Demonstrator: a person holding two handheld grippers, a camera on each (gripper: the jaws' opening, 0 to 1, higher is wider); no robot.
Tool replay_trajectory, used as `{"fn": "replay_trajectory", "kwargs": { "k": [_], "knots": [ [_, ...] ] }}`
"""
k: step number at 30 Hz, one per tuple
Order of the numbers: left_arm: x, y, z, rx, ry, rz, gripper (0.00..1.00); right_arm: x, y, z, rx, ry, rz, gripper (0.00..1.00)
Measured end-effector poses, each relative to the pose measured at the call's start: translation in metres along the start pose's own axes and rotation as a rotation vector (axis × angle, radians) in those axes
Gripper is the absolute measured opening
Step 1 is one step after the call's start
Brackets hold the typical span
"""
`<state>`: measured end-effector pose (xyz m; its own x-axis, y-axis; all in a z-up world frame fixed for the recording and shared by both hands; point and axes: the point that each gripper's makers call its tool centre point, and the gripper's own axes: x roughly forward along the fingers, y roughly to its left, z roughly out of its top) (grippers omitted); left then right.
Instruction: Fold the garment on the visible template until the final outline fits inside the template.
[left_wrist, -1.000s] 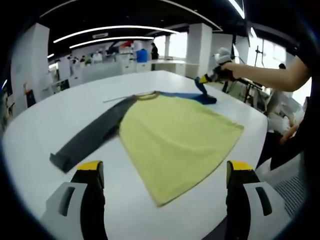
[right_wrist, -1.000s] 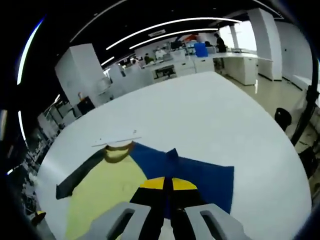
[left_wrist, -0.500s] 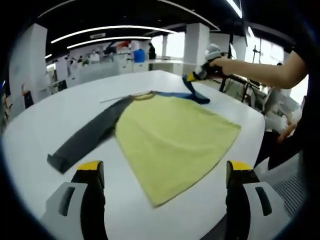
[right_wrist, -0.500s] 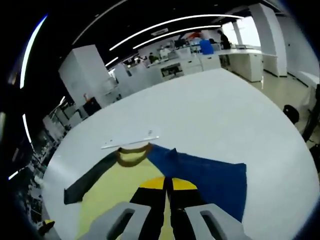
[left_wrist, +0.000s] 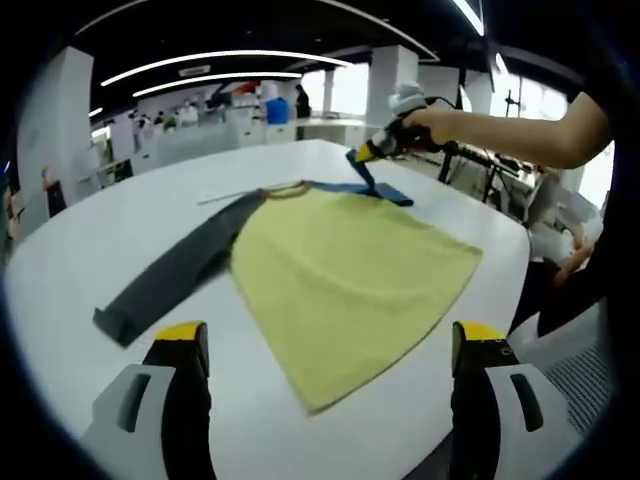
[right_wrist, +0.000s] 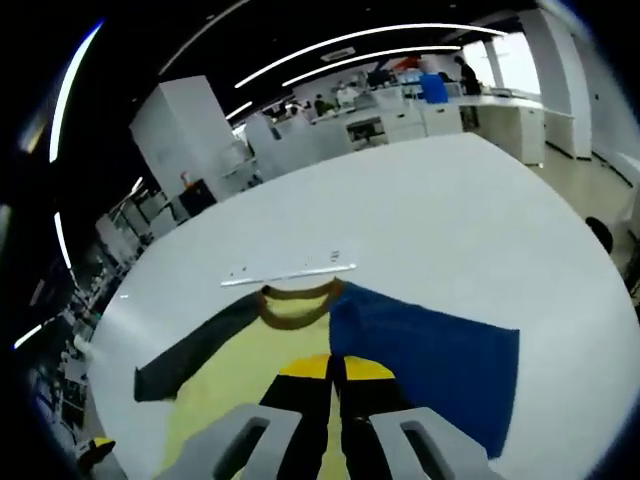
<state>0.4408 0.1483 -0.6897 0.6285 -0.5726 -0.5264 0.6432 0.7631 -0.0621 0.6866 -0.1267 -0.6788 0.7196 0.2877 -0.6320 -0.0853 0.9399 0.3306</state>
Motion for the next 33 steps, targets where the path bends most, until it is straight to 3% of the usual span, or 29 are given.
{"fn": "replay_trajectory", "kwargs": {
  "k": [10,33],
  "knots": [
    [-0.002,0.006,0.005,0.014,-0.025,0.005,0.99,0.013,0.028,-0.005,-0.097,0.04,0.026,0.0],
    [-0.002,0.008,0.007,0.009,-0.039,-0.01,0.97,0.032,0.097,-0.001,-0.178,0.075,0.112,0.0]
  ]
}}
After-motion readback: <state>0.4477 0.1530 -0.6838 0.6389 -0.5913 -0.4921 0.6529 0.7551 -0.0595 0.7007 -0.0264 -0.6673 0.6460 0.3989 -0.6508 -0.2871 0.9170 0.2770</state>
